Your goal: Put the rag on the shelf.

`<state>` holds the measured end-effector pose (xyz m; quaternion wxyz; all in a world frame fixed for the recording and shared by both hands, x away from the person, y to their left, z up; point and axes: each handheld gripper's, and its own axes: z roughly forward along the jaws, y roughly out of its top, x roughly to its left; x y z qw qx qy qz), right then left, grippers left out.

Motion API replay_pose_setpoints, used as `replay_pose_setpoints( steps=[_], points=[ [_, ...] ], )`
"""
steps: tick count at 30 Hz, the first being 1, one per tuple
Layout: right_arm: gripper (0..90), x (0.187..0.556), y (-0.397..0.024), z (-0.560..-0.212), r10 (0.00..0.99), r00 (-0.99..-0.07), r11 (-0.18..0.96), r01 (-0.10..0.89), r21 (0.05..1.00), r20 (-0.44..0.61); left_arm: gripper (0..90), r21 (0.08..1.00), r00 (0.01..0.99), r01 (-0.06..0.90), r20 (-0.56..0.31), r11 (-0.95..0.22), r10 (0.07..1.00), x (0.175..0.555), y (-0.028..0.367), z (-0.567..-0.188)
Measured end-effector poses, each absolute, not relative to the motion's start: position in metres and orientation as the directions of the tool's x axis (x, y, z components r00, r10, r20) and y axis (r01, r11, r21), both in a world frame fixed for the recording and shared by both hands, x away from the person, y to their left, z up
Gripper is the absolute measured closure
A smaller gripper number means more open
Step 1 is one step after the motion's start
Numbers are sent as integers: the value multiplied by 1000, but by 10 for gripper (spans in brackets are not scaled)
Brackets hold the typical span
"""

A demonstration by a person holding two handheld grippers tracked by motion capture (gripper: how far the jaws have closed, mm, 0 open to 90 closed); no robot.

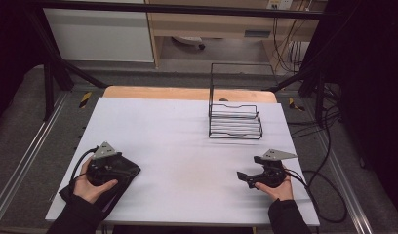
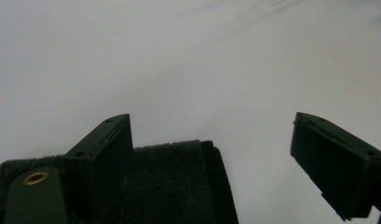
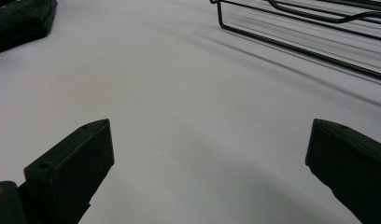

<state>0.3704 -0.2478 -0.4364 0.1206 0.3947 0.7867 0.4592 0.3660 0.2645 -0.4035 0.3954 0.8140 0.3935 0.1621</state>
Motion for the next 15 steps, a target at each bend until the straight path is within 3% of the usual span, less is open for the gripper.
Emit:
replay_pose_setpoints(
  steps=[15],
  points=[
    [18,371,-247,-438,732,-660,278,517,809,170,402,654,645,570,19,-497,764,382,243,-431]
  ],
)
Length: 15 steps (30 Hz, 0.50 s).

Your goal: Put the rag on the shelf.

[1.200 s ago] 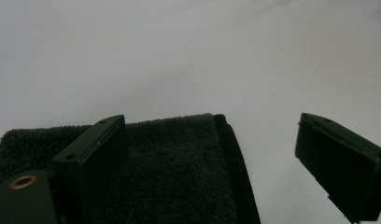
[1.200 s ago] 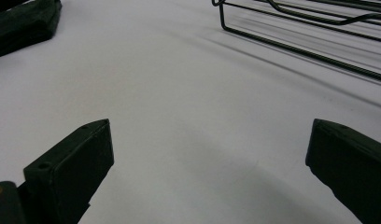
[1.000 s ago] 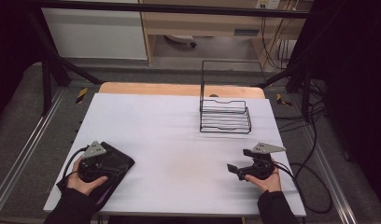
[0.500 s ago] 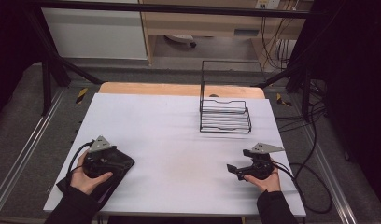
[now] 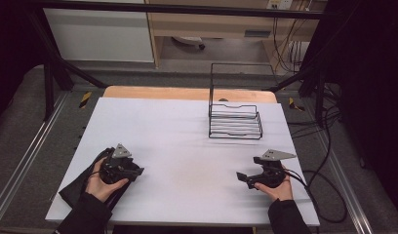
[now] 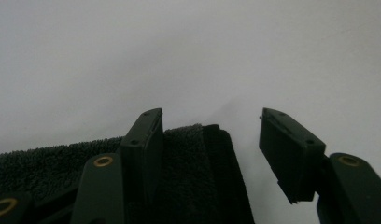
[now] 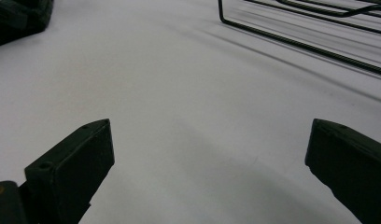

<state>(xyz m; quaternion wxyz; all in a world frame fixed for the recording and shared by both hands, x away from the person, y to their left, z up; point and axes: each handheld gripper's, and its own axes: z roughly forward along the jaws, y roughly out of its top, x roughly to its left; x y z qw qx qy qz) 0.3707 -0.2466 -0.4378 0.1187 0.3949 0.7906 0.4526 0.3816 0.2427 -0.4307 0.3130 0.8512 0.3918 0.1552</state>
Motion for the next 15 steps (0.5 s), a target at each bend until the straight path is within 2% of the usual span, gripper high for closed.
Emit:
replay_pose_setpoints(
  steps=[5,8,15],
  points=[
    [19,371,-247,-437,733,-660,279,516,810,168,459,646,638,571,40,-507,769,382,241,-436],
    [19,371,-247,-437,734,-659,280,517,809,167,526,637,624,566,83,-523,777,382,238,-437],
    [21,371,-247,-437,736,-656,279,520,808,168,650,638,604,587,63,-497,794,385,242,-437]
  ],
)
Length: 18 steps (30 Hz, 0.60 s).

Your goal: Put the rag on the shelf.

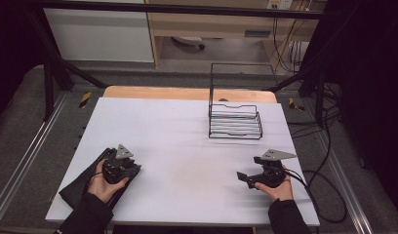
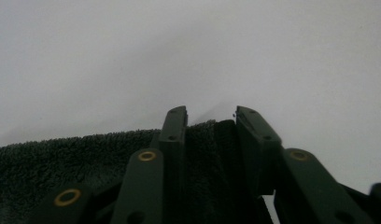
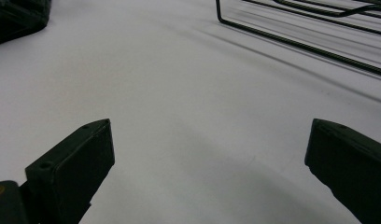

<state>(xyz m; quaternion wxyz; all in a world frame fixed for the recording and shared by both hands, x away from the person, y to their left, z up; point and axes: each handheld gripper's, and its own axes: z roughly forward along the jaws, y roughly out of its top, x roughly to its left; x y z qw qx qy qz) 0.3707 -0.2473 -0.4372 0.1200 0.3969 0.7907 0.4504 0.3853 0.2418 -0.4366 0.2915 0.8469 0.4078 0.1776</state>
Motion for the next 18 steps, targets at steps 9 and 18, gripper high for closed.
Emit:
replay_pose_setpoints(
  steps=[9,18],
  points=[
    [29,371,-247,-437,734,-658,280,520,807,169,795,649,606,603,4,-463,795,388,249,-434],
    [32,371,-248,-437,734,-657,276,521,807,173,826,696,612,586,-44,-415,790,386,259,-424]
  ],
)
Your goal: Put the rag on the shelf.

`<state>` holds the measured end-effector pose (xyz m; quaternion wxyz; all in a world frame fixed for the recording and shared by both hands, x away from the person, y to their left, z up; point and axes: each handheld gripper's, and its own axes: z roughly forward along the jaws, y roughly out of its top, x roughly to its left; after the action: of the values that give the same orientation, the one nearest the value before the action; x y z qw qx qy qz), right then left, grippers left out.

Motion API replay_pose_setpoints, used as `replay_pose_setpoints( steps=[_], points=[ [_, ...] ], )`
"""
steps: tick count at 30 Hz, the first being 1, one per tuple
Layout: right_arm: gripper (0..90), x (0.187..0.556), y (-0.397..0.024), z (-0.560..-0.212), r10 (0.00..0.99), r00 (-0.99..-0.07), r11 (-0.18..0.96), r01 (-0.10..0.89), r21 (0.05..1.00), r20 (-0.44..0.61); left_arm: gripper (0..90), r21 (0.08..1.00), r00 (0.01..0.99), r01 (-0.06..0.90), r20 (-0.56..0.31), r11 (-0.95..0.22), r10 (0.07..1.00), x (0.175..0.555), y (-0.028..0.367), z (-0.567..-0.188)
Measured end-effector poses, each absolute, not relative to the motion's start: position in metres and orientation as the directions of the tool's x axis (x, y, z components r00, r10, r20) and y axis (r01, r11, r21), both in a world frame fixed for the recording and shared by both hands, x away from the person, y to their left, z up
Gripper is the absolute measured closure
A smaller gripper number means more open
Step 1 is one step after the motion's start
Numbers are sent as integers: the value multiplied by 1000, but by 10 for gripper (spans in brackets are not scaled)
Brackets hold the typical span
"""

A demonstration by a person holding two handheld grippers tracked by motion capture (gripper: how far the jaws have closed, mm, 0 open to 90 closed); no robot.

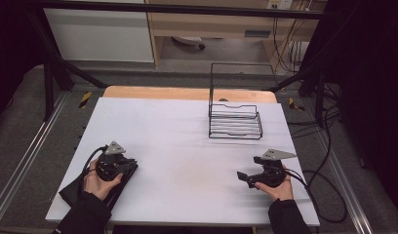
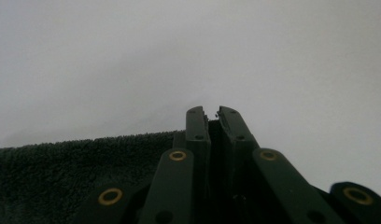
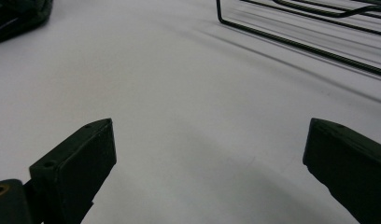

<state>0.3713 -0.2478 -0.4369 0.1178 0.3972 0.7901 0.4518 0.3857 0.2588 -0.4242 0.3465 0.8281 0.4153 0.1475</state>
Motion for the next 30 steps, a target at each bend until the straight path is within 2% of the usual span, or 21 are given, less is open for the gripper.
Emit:
replay_pose_setpoints(
  steps=[11,23,27,30],
  points=[
    [34,372,-248,-437,735,-656,275,521,808,173,831,765,612,546,-86,-341,786,378,264,-404],
    [36,372,-248,-437,741,-650,276,521,808,166,833,797,625,520,-110,-307,773,375,236,-389],
    [38,371,-248,-437,743,-650,278,520,807,163,834,786,629,524,-96,-329,772,378,228,-387],
    [39,371,-247,-437,741,-651,278,520,807,164,824,751,624,566,-121,-340,772,381,227,-396]
  ],
)
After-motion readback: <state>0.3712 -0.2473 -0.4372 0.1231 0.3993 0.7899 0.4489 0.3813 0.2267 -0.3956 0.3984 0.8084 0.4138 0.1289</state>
